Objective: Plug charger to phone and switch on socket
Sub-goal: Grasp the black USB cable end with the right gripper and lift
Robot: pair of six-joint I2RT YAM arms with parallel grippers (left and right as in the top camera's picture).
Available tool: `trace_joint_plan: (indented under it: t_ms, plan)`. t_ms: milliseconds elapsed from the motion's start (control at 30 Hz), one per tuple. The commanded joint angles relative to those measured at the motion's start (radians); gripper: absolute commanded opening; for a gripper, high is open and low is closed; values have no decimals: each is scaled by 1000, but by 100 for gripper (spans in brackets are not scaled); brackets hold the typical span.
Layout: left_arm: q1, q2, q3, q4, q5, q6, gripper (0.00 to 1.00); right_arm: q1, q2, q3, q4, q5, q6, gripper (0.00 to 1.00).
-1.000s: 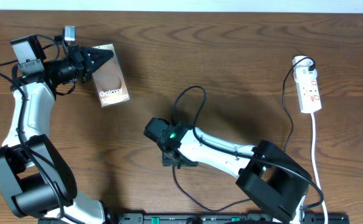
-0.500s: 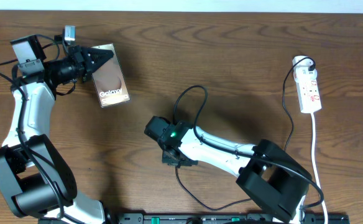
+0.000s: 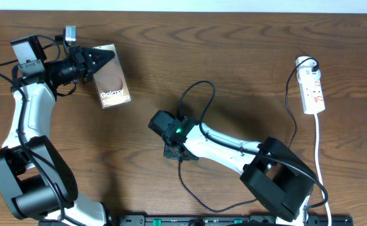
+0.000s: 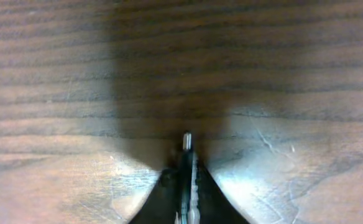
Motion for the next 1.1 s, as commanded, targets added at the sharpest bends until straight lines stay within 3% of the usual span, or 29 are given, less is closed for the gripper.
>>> trace_joint_plan:
  t_ms: [0,200,367,467,567,700,767,867,1067]
  plan:
    - [6,-17,3,2,47,6,7,-9,13,13,-1,27,5,1]
    - [5,-17,2,2,47,6,7,-14,13,13,-1,18,-15,1]
    - [5,-17,2,2,47,6,7,-79,12,13,100,-225,-208,1]
    - [5,-17,2,2,47,6,7,-168,12,13,171,-492,-380,1]
    - [5,-17,2,2,45,6,7,-272,12,13,201,-806,-654,1]
    - [5,-17,2,2,35,7,7,-358,12,12,201,-1071,-1009,1]
    - [5,-17,2,2,35,7,8,-392,12,11,201,-1141,-1093,1]
    - [5,-17,2,2,35,7,8,-435,12,10,217,-1203,-1168,1]
    - [5,-17,2,2,36,7,7,-469,12,-14,299,-1221,-1183,1]
